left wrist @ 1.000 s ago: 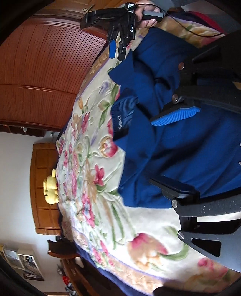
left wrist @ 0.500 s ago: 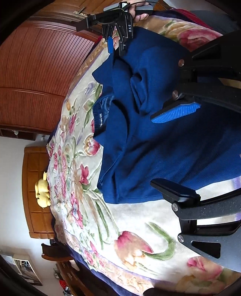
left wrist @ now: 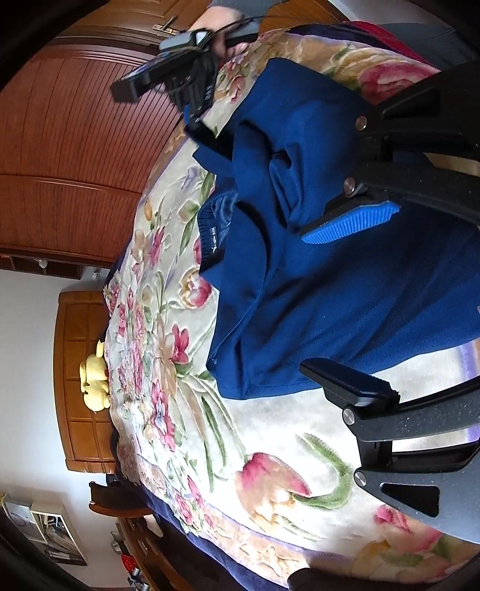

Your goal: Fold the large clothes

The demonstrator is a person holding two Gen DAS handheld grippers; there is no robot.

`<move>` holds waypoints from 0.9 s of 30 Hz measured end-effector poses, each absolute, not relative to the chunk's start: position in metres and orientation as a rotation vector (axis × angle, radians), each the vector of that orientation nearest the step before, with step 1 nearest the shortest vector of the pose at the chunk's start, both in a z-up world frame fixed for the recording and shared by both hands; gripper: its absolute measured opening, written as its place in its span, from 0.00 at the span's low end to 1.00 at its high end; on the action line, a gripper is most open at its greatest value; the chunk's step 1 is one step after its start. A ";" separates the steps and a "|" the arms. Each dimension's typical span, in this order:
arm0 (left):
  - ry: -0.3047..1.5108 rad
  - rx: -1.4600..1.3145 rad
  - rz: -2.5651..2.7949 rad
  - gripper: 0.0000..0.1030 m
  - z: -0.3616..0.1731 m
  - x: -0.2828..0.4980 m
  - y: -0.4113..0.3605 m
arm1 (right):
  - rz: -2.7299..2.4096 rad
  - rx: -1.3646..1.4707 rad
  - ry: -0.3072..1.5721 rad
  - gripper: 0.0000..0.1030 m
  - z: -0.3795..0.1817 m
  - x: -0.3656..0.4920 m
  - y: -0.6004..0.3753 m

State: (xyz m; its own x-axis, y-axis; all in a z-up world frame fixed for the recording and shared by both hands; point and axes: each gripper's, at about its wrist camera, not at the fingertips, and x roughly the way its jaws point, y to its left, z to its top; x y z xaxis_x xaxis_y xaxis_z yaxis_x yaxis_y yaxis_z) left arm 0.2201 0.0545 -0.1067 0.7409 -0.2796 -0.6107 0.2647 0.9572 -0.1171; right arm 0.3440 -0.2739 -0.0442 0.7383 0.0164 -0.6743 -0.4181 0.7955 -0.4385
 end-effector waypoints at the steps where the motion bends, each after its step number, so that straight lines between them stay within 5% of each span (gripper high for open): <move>1: 0.672 -0.027 -0.298 0.64 -0.106 0.220 0.056 | 0.258 -0.625 0.697 0.04 -0.041 0.349 -0.267; 16: 0.654 -0.062 -0.282 0.64 -0.102 0.221 0.073 | 0.268 -0.570 0.671 0.05 -0.046 0.407 -0.217; 19: 0.652 -0.069 -0.278 0.64 -0.102 0.220 0.075 | 0.261 -0.533 0.656 0.25 -0.041 0.410 -0.219; 21: 0.652 -0.070 -0.275 0.64 -0.103 0.220 0.076 | 0.268 -0.516 0.624 0.46 -0.038 0.406 -0.219; 27: 0.651 -0.071 -0.267 0.64 -0.102 0.221 0.080 | 0.348 -0.479 0.644 0.49 -0.043 0.391 -0.213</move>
State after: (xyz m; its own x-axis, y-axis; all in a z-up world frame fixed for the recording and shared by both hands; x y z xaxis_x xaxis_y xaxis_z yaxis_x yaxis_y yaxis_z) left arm 0.2213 0.0796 -0.1019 0.7624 -0.2674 -0.5892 0.2231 0.9634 -0.1485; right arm 0.3909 -0.2125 -0.0430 0.7489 0.1604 -0.6430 -0.4498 0.8356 -0.3154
